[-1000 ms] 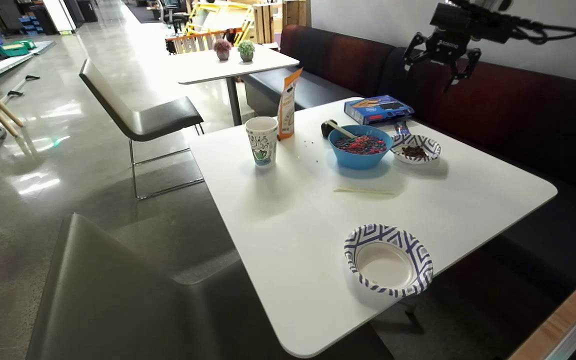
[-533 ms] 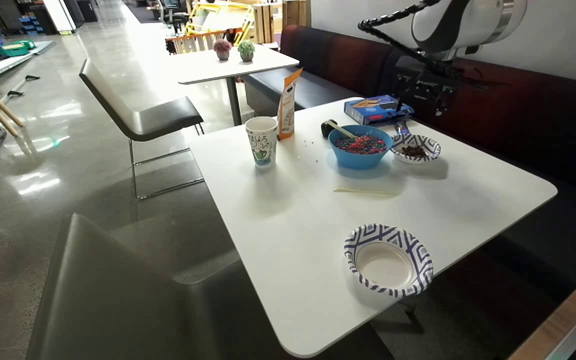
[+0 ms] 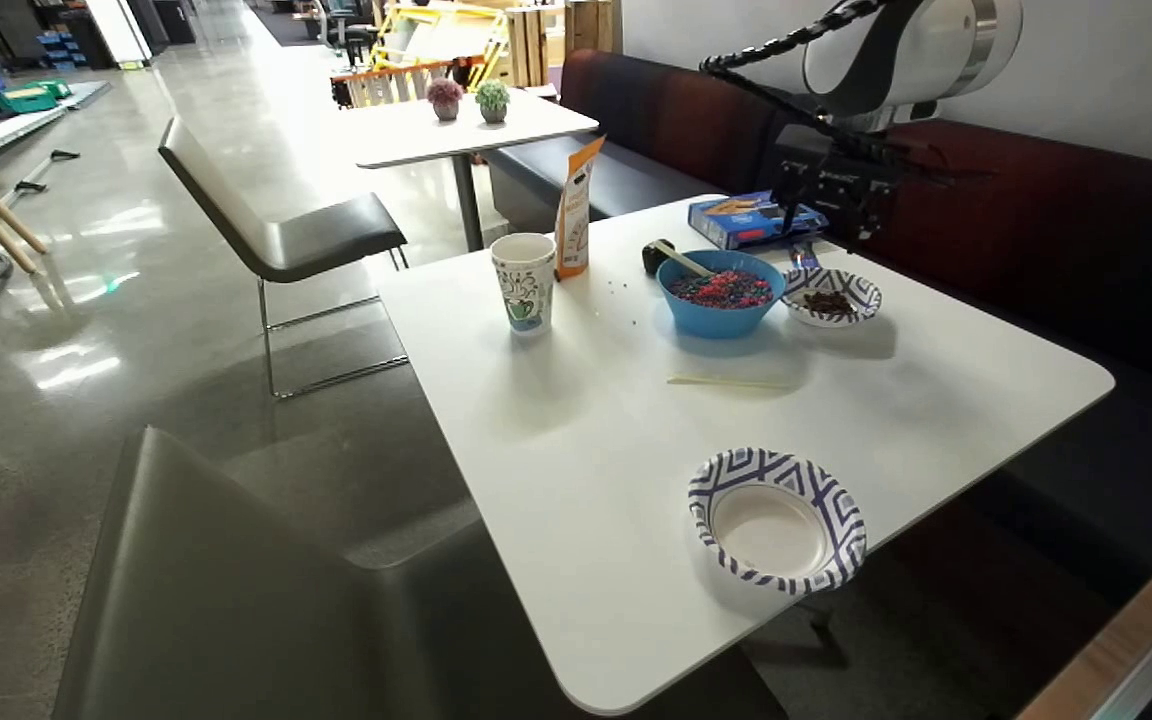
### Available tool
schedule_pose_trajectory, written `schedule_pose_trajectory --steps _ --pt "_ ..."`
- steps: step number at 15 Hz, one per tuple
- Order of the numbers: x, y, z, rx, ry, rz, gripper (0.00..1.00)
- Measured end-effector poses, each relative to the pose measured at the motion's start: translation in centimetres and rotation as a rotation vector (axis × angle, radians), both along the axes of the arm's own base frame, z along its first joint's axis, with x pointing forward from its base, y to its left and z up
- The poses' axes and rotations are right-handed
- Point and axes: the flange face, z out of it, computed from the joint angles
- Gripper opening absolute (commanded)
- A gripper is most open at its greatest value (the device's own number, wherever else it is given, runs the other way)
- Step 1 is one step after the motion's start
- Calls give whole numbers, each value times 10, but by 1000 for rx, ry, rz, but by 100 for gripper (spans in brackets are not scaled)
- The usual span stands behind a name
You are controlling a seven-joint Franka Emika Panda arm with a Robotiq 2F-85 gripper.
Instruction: Place one paper plate on top of another then place them inside the blue bowl
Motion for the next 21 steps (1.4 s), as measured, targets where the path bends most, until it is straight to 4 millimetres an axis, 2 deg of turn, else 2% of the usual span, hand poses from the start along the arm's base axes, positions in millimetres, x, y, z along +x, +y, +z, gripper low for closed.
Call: schedule_pose_trajectory --steps 5,9,14,17,18,20,21 --pt "1 -1 -2 6 4 -3 100" --pt "7 -3 -16 27 49 -8 100" --pt "25 -8 -34 28 76 -15 98" --pt "36 -10 -46 37 115 -20 82" --pt "39 -10 -50 39 127 -21 72" --pt "46 -11 -59 41 152 -21 63" --pt "49 -12 -63 41 160 -20 52"
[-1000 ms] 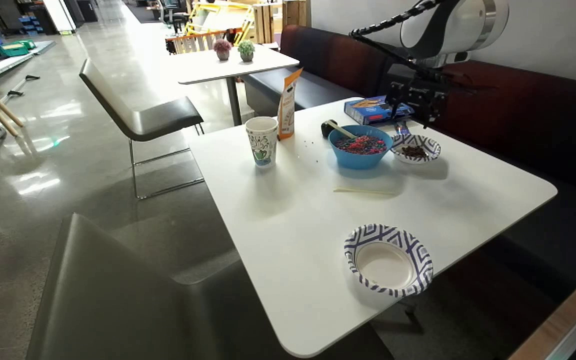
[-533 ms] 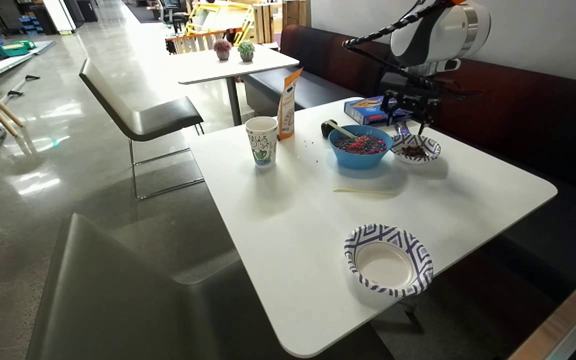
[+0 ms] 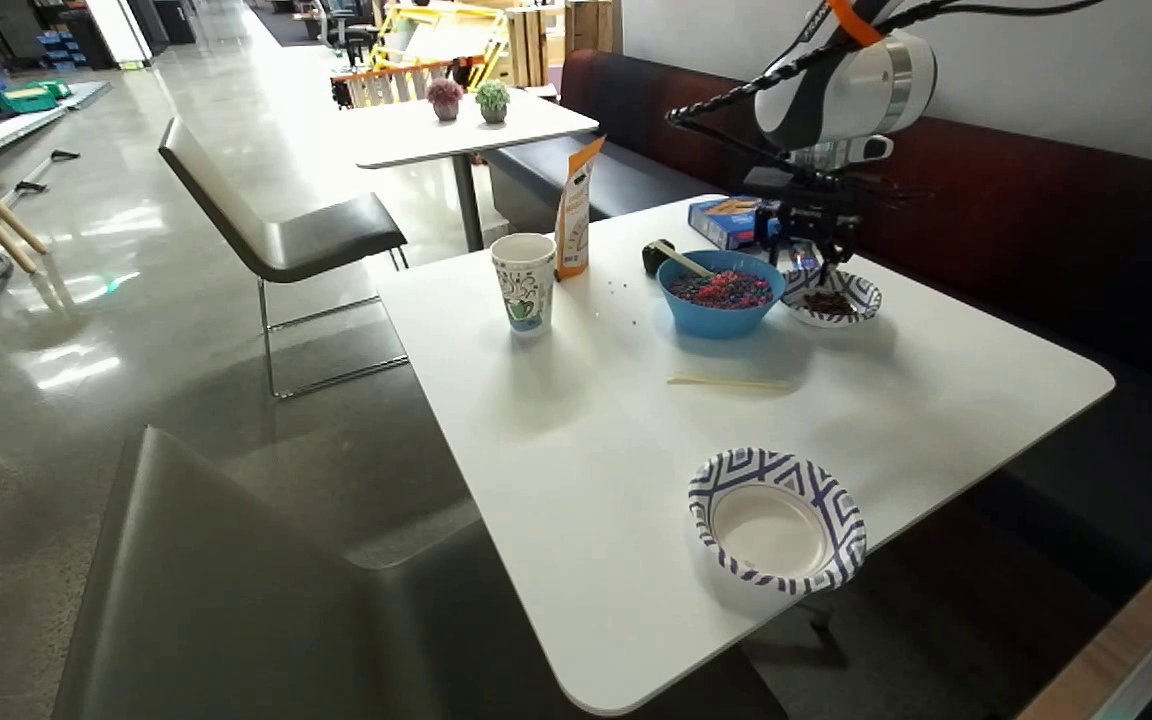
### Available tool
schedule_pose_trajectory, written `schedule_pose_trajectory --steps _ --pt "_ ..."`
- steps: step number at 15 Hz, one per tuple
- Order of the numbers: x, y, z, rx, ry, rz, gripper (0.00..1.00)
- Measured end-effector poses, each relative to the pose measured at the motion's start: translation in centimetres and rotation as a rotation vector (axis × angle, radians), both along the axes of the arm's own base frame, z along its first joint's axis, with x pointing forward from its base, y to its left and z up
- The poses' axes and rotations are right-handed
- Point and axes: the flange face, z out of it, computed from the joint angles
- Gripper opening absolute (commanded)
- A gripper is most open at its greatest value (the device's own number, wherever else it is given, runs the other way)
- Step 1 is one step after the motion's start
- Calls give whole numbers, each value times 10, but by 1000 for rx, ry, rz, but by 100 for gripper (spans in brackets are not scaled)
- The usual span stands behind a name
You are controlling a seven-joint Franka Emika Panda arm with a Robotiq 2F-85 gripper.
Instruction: Place one paper plate on top of another then place them inside the blue bowl
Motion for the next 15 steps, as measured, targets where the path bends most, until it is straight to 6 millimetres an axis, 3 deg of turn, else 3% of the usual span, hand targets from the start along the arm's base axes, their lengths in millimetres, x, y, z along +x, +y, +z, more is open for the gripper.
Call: schedule_pose_trajectory --steps 5,8,10,15 --pt "13 -1 -11 4 26 0 31" --pt "17 -1 -14 6 37 1 10" --pt "19 -2 -14 6 41 1 1" --pt "21 -4 -7 3 38 -2 2"
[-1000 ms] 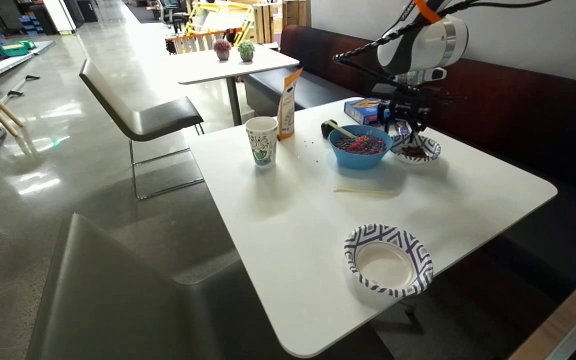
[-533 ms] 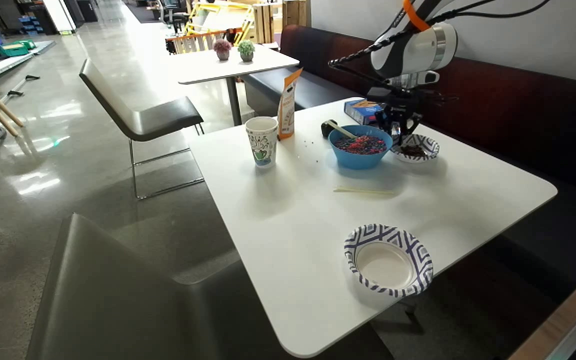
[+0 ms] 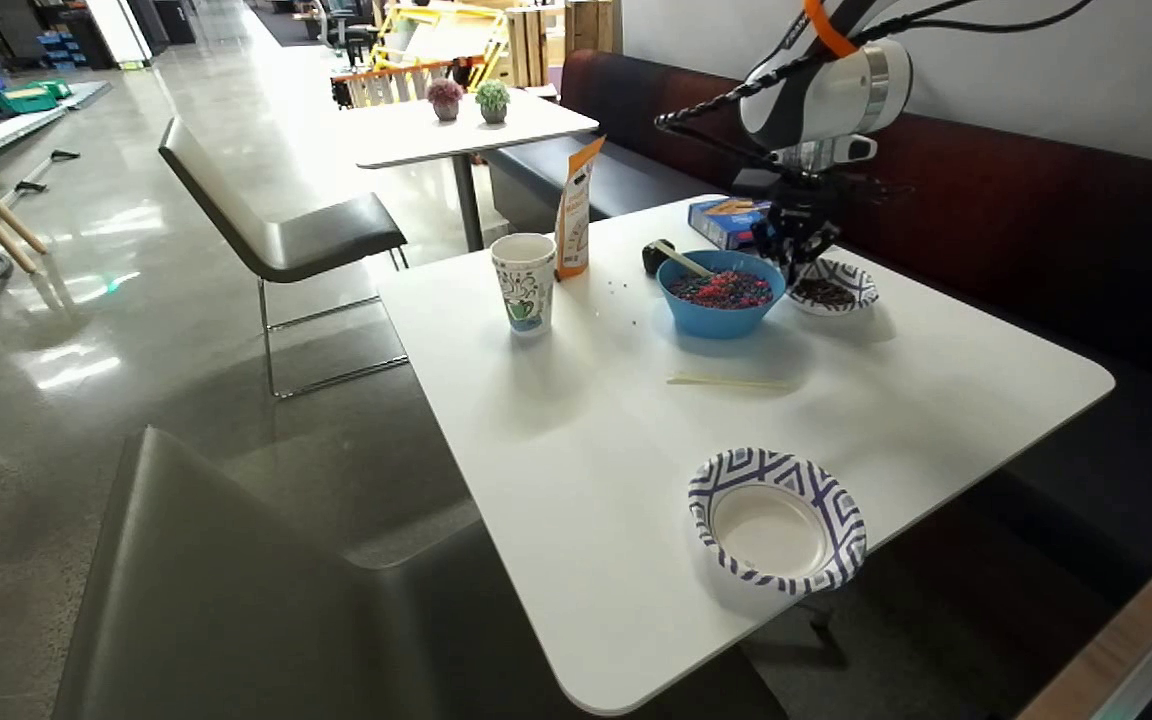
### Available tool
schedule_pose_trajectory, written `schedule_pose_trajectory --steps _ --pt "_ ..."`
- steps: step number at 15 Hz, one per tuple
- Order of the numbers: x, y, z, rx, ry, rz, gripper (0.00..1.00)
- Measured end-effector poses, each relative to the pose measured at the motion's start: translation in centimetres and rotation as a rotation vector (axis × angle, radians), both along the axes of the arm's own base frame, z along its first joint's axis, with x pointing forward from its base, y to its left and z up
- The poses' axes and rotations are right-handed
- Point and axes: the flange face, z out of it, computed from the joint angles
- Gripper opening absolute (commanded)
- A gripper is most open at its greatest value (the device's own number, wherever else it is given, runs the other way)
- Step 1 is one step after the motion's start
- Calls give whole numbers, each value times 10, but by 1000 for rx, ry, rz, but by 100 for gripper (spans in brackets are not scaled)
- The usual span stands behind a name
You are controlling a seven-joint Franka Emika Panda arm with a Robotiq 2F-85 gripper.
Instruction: Place one paper plate on top of another then place them inside the blue bowl
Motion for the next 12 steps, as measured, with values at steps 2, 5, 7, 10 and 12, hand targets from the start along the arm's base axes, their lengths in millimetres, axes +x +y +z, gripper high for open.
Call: schedule_pose_trajectory --steps 2,5,7,10,12 --pt "-2 1 3 -5 0 -3 2" --pt "-12 4 11 -25 11 -6 2" --pt "-24 8 18 -51 28 -9 2" --pt "-50 16 27 -104 63 -17 2" --pt "-71 27 29 -131 94 -21 2"
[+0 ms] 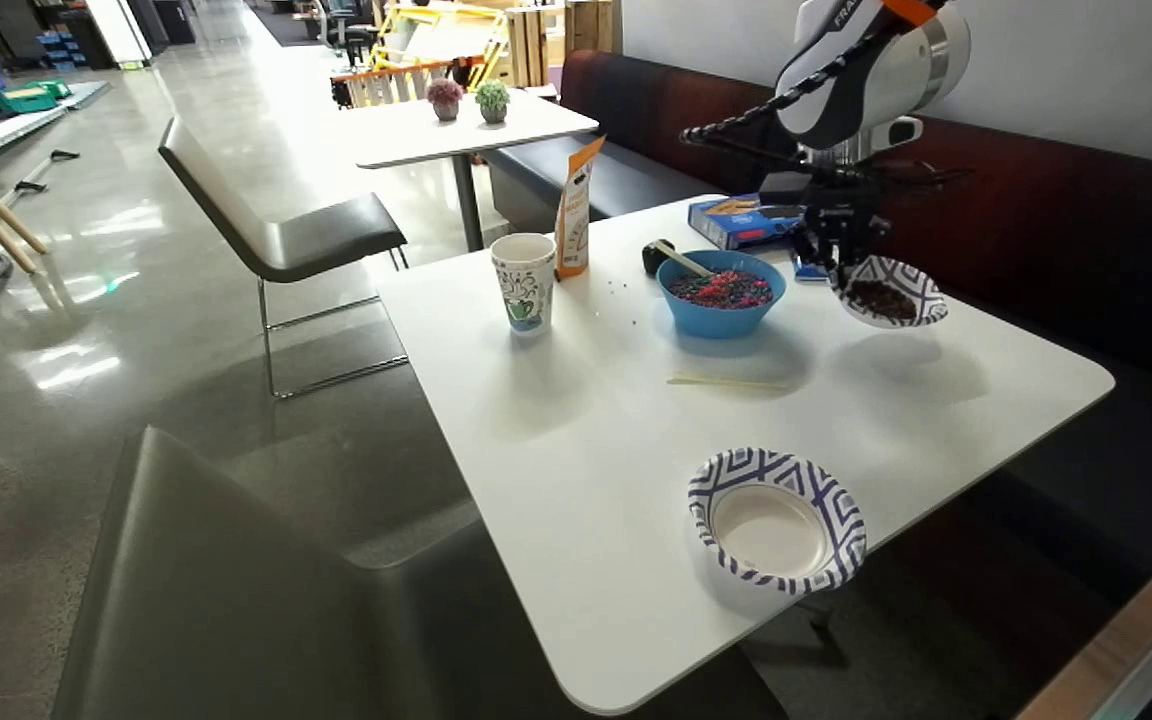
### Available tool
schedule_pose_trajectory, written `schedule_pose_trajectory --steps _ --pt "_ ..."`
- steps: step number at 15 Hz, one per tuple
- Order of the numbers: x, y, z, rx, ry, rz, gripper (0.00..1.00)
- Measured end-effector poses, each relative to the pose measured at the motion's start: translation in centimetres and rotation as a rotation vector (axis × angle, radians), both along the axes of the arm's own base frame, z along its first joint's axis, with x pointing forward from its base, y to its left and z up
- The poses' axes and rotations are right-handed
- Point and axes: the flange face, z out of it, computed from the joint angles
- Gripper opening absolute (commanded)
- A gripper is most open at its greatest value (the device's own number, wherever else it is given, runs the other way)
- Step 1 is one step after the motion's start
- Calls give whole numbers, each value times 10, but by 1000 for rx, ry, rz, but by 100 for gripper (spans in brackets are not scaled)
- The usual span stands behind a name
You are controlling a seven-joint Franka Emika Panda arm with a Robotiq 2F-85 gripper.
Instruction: Place one paper plate on top of another then place them inside the blue bowl
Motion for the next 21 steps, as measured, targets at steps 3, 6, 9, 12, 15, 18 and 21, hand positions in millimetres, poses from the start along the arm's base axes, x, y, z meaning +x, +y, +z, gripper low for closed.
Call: schedule_pose_trajectory --steps 3,6,9,12,15,18,21 --pt "-33 27 -4 -11 69 0 2" --pt "-63 63 -7 5 122 3 2" --pt "-91 97 -7 26 163 24 2" --pt "-111 133 -6 35 181 50 2" --pt "-123 169 -3 23 189 70 2" --pt "-128 201 0 8 200 87 2" --pt "-132 229 2 18 215 86 2"
